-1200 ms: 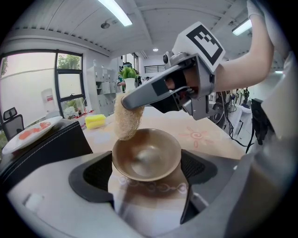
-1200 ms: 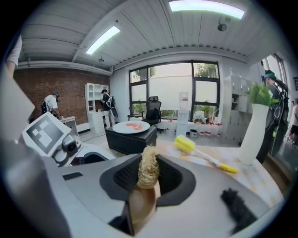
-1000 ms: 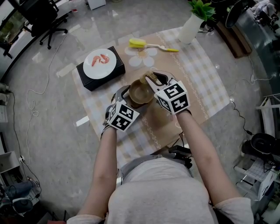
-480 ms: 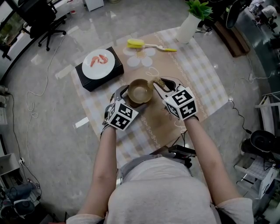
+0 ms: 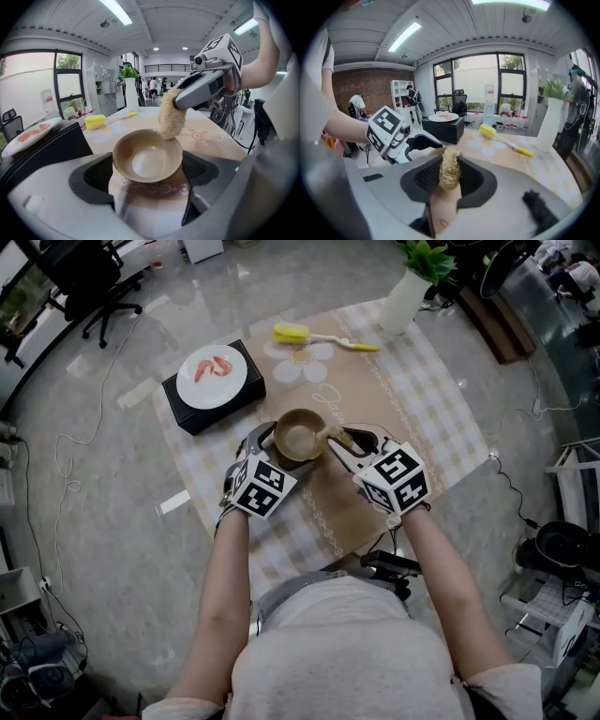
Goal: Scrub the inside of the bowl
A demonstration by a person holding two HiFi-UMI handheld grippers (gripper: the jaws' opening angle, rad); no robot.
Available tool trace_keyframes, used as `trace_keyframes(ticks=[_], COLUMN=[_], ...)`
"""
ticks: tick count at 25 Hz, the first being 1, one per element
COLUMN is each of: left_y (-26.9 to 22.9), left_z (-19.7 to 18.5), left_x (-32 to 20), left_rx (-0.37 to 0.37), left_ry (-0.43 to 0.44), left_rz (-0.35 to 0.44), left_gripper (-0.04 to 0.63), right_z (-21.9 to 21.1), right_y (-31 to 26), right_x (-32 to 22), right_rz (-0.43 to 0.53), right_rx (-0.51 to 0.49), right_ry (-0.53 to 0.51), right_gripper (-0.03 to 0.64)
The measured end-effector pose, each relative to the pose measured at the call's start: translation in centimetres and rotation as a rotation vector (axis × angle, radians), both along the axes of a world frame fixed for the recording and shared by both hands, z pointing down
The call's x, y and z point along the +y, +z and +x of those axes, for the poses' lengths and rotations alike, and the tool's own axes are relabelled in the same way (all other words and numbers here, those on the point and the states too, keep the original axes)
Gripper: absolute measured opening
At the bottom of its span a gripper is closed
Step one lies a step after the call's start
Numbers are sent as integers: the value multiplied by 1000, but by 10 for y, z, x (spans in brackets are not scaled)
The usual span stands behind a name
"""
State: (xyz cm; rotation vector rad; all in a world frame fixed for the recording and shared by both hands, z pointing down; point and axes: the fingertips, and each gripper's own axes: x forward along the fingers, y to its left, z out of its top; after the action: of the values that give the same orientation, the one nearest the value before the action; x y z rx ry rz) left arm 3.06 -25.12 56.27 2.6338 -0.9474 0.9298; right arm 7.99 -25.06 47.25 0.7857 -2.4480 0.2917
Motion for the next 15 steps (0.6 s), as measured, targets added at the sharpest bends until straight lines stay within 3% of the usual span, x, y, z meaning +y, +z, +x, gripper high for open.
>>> trace_keyframes(ticks=[15], left_y=[0], left_z=[0], left_x=[0], left_rx=[-10], left_ry=[5], left_rz=[-5], left_gripper=[474], right_z=[-39], right_y=[-5], right_x=[28], right_rz=[-55], right_rx=[-34], right_ry=[-244], right_gripper=[92])
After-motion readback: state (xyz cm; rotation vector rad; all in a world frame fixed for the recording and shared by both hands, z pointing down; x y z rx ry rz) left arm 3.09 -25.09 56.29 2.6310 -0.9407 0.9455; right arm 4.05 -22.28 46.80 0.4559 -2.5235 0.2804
